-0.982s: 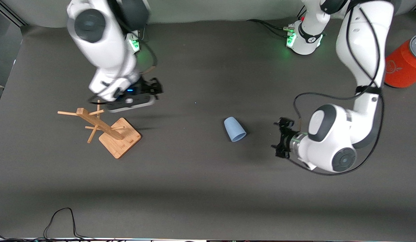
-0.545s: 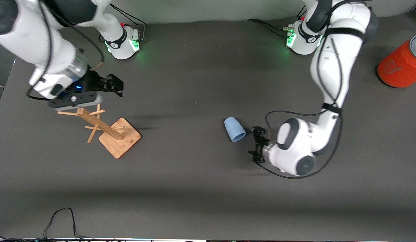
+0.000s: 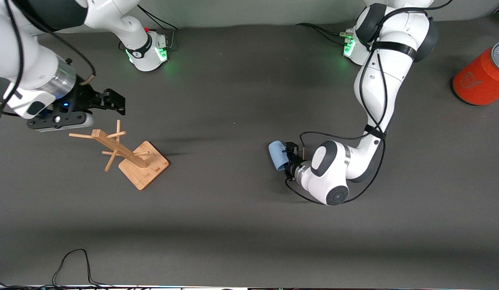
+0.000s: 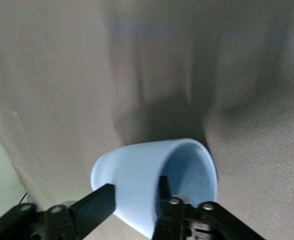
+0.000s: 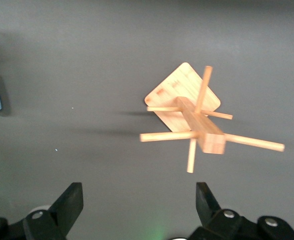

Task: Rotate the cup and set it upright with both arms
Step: 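Retract the right gripper while the left gripper reaches the cup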

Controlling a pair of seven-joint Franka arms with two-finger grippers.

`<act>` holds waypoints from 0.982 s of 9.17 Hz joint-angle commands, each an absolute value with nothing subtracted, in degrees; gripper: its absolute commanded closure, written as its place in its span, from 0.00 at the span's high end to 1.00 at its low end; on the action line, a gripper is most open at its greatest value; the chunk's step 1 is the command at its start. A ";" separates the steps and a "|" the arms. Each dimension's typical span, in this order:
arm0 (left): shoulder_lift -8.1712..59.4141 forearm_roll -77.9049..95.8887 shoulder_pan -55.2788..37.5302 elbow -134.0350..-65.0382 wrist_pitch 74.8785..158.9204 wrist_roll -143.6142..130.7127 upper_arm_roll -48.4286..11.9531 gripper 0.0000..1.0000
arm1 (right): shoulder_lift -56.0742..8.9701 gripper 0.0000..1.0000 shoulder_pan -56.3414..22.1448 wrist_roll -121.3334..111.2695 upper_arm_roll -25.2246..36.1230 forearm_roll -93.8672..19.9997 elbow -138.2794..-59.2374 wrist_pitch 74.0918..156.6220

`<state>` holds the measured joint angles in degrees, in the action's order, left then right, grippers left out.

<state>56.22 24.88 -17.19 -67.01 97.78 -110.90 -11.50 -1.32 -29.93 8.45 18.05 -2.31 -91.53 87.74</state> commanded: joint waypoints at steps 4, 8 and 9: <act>53.98 24.70 -17.40 -65.39 94.48 -111.80 -11.78 0.00 | 1.49 1.00 -6.86 6.60 -0.62 -1.84 -91.76 84.38; 45.98 8.54 -24.04 -65.57 97.80 -128.83 -11.34 0.00 | 1.49 1.00 -6.86 5.46 1.13 -1.14 -92.11 84.99; 44.75 1.91 -24.95 -66.09 100.87 -138.07 -11.34 0.00 | 1.49 1.00 -6.86 1.79 2.71 -1.14 -92.11 84.90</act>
